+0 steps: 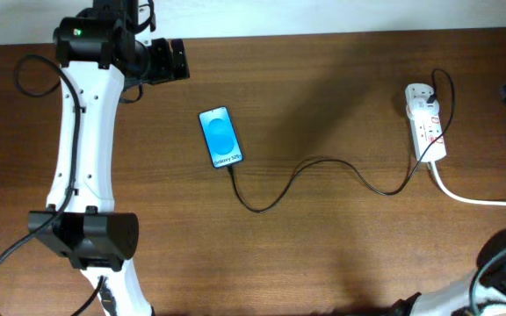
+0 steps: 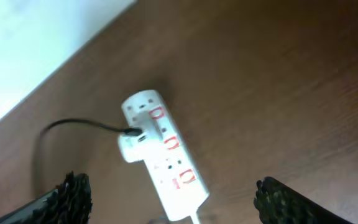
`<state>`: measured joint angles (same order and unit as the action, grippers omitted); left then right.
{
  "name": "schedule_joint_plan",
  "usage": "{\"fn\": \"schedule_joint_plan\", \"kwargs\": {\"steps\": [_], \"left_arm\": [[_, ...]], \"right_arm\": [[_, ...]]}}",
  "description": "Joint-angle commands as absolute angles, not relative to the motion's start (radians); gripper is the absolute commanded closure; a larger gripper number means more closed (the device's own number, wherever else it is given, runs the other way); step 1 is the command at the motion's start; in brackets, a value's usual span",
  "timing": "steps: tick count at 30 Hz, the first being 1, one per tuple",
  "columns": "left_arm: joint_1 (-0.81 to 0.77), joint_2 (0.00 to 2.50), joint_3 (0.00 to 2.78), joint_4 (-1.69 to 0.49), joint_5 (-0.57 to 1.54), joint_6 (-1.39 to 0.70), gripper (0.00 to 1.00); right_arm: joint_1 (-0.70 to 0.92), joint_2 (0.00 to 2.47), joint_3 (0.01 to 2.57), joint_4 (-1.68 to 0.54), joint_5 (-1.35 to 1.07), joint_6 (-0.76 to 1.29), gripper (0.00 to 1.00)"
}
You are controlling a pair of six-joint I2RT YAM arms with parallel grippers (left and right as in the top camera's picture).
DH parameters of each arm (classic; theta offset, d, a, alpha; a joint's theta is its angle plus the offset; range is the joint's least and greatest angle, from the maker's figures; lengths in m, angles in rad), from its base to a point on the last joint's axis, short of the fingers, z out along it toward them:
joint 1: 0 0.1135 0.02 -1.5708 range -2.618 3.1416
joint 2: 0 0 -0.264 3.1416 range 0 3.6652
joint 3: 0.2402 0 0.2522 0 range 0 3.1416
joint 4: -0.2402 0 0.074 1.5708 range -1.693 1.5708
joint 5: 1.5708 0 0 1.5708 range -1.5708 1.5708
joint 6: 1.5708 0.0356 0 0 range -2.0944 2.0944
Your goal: Plug charger to phone and switch on socket
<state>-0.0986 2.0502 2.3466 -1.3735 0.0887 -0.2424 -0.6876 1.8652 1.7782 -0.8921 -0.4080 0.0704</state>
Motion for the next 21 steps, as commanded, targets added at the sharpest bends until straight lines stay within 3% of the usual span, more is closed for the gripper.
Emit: {"fn": "schedule_joint_plan", "kwargs": {"steps": [1,7,21], "left_arm": [[-0.096,2.055,2.343,-1.372,0.081,-0.237,0.01],[-0.096,2.055,2.343,-1.372,0.081,-0.237,0.01],[-0.096,2.055,2.343,-1.372,0.081,-0.237,0.01]], "right_arm": [[-0.667,1.983,1.788,-0.884,-0.407,0.041,0.02],[-0.557,2.114,1.784,-0.837,-0.196,0.065,0.01],[-0.504,2.252,1.776,-0.799,-0.144,0.059,0.02]]}}
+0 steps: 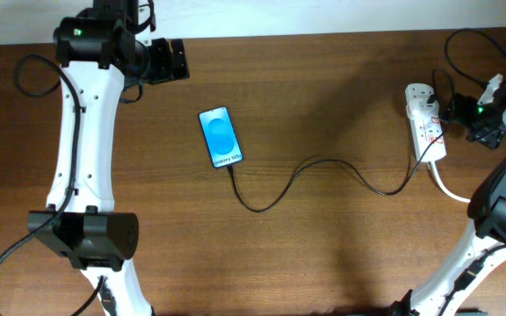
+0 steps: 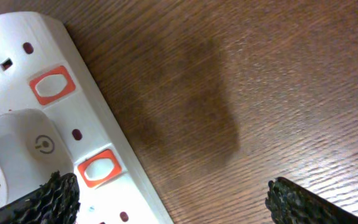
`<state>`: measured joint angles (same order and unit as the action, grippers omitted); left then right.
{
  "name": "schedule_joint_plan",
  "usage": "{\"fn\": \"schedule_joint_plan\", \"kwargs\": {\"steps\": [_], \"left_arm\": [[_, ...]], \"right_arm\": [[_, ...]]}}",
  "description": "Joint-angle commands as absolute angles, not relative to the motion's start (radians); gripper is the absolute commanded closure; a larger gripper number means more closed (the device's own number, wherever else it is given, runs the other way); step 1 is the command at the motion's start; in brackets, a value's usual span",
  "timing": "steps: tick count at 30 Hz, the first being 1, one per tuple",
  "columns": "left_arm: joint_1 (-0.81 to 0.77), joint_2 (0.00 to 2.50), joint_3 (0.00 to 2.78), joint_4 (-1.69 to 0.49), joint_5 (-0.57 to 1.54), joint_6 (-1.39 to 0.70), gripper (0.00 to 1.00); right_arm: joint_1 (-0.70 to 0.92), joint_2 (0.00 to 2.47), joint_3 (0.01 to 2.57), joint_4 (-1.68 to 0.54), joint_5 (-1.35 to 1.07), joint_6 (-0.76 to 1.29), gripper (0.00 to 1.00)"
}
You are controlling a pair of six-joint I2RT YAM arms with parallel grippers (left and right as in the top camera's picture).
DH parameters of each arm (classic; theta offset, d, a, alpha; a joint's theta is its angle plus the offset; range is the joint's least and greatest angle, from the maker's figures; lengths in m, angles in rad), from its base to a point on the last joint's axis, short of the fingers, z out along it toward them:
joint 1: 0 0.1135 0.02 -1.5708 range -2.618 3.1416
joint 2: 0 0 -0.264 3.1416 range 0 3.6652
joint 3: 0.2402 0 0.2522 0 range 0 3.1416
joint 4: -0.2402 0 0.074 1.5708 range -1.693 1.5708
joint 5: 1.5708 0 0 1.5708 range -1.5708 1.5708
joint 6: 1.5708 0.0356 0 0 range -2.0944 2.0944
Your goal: Plug charger to phone and switch on socket
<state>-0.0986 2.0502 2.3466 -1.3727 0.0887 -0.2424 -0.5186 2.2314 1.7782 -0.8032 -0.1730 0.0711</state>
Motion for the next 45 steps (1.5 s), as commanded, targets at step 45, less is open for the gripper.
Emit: {"fn": "schedule_joint_plan", "kwargs": {"steps": [45], "left_arm": [[-0.096,2.055,2.343,-1.372,0.081,-0.237,0.01]], "right_arm": [[-0.594,2.216,2.568,-1.417,-0.15,0.078,0.01]]}}
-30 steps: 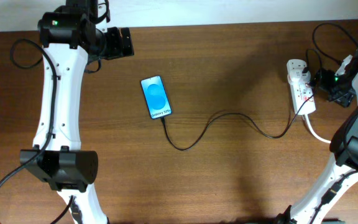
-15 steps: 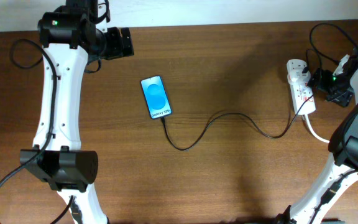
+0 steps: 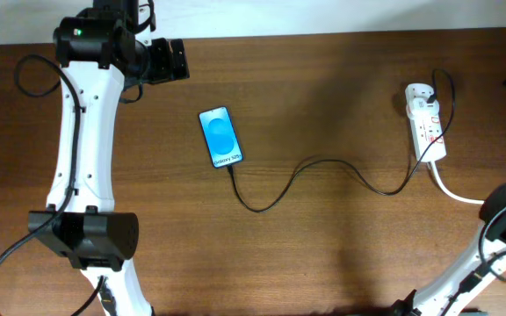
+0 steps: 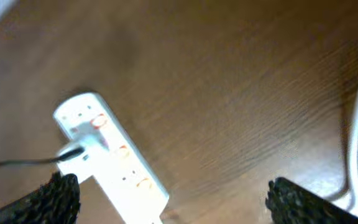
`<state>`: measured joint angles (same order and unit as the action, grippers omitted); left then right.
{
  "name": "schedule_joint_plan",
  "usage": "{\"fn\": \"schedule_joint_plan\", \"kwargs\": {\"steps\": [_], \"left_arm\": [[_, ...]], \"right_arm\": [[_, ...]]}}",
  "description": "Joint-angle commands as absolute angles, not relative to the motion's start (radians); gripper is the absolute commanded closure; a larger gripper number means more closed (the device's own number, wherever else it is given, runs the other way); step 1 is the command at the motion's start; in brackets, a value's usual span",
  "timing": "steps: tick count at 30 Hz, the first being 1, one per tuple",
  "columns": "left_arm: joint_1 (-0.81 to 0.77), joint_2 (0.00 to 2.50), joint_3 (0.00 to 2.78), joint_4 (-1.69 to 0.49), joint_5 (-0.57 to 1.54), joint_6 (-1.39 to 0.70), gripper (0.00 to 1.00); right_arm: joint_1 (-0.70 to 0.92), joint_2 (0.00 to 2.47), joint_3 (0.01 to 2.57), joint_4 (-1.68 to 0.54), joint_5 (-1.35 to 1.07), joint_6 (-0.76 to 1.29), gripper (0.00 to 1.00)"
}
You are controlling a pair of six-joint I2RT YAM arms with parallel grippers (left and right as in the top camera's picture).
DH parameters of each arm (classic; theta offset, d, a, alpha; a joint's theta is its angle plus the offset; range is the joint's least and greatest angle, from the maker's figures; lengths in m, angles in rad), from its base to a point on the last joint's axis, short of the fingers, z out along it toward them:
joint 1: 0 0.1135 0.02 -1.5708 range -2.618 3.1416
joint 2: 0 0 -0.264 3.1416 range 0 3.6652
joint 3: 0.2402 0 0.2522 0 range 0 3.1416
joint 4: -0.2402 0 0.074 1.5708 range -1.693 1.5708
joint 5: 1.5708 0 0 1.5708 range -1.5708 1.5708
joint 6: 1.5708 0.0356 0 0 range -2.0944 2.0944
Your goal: Plug charger to phone and switch on socket
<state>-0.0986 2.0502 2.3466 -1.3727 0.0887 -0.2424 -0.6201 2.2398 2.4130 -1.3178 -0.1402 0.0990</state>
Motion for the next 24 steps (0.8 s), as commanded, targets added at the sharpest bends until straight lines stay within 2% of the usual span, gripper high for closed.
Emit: {"fn": "schedule_joint_plan", "kwargs": {"steps": [1,3,5,6,9,12,14,16,18,24], "left_arm": [[-0.096,2.055,2.343,-1.372,0.081,-0.237,0.01],[-0.096,2.055,2.343,-1.372,0.081,-0.237,0.01],[-0.096,2.055,2.343,-1.372,0.081,-0.237,0.01],[-0.096,2.055,2.343,-1.372,0.081,-0.237,0.0],[-0.096,2.055,2.343,-1.372,0.081,-0.237,0.01],[-0.096,2.055,2.343,-1.373,0.081,-0.237,0.01],[-0.096,2.055,2.343,-1.373,0.081,-0.237,0.01],[-0.096,2.055,2.343,-1.373,0.081,-0.237,0.01],[-0.096,2.055,2.343,-1.373,0.081,-0.237,0.01],[-0.096,2.055,2.343,-1.373,0.081,-0.237,0.01]], "right_arm": [[-0.581,2.217,2.641,-1.473,-0.183,0.047,0.01],[-0.519,2.217,2.836,-1.608,-0.302,-0.055,0.02],[-0.459,2.216,2.953,-1.68,-0.304,-0.056,0.01],[-0.374,2.204,3.043,-1.699,-0.307,-0.056,0.01],[-0.177,2.106,3.05,-1.699,-0.303,-0.056,0.01],[-0.078,2.031,3.031,-1.699,-0.27,-0.056,0.01],[-0.045,1.929,2.875,-1.699,-0.254,-0.056,0.02],[-0.044,1.716,2.439,-1.697,-0.25,-0.087,0.01],[-0.044,1.62,2.217,-1.635,-0.25,-0.121,0.01],[-0.044,1.175,1.53,-1.284,-0.284,-0.07,0.01]]}}
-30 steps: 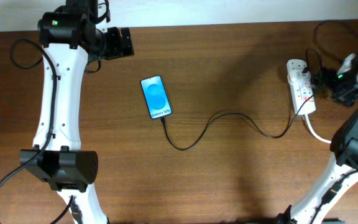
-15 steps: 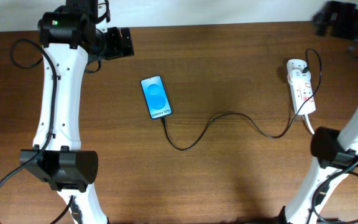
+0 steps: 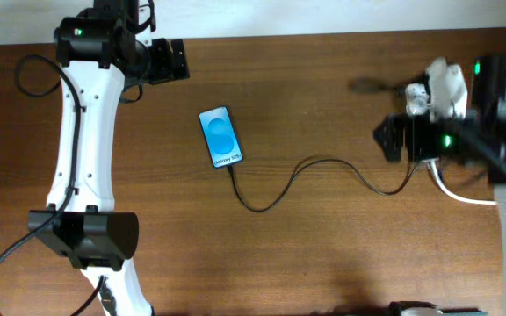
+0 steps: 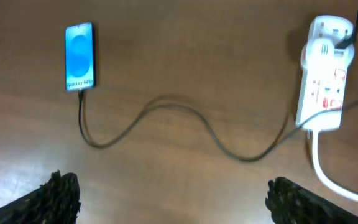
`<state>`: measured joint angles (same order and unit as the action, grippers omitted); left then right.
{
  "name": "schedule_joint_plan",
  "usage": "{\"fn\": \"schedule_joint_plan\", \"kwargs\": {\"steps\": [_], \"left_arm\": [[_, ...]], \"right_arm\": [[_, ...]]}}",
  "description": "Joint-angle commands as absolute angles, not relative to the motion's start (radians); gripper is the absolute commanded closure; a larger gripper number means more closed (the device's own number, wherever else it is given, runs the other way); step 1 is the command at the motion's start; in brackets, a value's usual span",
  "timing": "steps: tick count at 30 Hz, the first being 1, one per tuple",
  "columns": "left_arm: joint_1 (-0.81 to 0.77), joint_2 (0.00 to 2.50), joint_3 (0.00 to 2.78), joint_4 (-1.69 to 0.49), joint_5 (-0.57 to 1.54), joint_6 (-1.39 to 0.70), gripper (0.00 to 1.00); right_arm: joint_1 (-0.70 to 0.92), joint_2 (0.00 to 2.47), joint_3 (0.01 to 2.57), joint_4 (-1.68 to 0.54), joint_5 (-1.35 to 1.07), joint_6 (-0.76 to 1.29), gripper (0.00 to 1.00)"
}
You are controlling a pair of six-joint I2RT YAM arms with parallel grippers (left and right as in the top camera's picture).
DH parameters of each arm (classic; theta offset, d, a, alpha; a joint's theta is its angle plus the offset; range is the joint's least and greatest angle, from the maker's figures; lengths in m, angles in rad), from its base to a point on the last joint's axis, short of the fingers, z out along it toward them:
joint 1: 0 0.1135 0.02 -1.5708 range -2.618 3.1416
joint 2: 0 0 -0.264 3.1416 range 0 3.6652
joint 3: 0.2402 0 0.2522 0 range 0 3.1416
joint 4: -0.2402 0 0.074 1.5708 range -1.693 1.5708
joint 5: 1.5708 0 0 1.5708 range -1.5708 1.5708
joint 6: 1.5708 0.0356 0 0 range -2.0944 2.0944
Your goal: Plug charger to phone and switch on socket
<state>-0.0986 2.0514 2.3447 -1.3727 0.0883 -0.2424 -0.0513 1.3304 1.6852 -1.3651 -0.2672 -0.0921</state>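
Note:
The phone [image 3: 220, 137] lies face up left of the table's middle, its screen lit blue, and shows in the right wrist view too [image 4: 79, 57]. A dark cable [image 4: 185, 115] runs from the phone's bottom edge to the white power strip [image 4: 324, 74], where a white charger sits in a socket beside red switches. My right gripper [image 4: 178, 202] hangs open high above the table with nothing between its fingers [image 4: 58, 199]. In the overhead view the right arm [image 3: 451, 123] covers most of the strip. The left gripper [image 3: 169, 61] stays at the back left, its jaws unclear.
A thick white mains cord [image 4: 328, 177] leaves the strip toward the right front. The left arm [image 3: 82, 158] stretches along the table's left side. A white wall borders the brown wooden table [image 3: 323, 246] at the back.
The right arm was at the far right edge with its camera aimed at the strip. Now it hovers high over the strip, its camera taking in phone, cable and strip together. Nothing else moved.
The right gripper first looked at the strip from a short distance, open. Then it was close against the strip next to the red switches. Then it was drawn back to the right, and now it is high above. Phone, cable and left arm stayed put.

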Motion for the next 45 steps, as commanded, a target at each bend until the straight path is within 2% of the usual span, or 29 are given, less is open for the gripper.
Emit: {"fn": "schedule_joint_plan", "kwargs": {"steps": [1,5,16,18,23,27,31,34,38,45], "left_arm": [[-0.096,2.055,2.343,-1.373,0.081,-0.237,0.01],[-0.096,2.055,2.343,-1.373,0.081,-0.237,0.01],[-0.096,2.055,2.343,-1.374,0.081,-0.237,0.01],[-0.096,2.055,2.343,-1.374,0.081,-0.237,0.01],[-0.096,2.055,2.343,-1.374,0.081,-0.237,0.01],[-0.096,2.055,2.343,-1.374,0.081,-0.237,0.01],[-0.096,2.055,2.343,-1.374,0.081,-0.237,0.01],[-0.096,2.055,2.343,-1.374,0.081,-0.237,0.01],[-0.096,2.055,2.343,-1.374,0.081,-0.237,0.01],[-0.096,2.055,2.343,-1.374,0.081,-0.237,0.01]], "right_arm": [[-0.044,1.109,1.46,-1.262,-0.304,-0.07,0.01],[-0.044,0.96,1.378,-1.306,-0.348,-0.01,0.02],[-0.047,0.661,1.333,-1.278,-0.063,-0.012,0.02],[-0.047,0.568,1.179,-1.114,-0.032,-0.029,0.02],[-0.047,0.283,0.608,-0.452,-0.071,-0.028,0.01],[-0.046,0.155,0.302,-0.108,-0.101,-0.017,0.02],[-0.046,0.066,0.092,0.086,-0.105,0.044,0.02],[-0.046,0.008,0.006,0.09,-0.128,0.046,0.01],[-0.046,0.006,0.006,-0.072,-0.116,0.04,0.01],[-0.046,0.006,0.006,-0.068,-0.12,0.035,0.02]]}}
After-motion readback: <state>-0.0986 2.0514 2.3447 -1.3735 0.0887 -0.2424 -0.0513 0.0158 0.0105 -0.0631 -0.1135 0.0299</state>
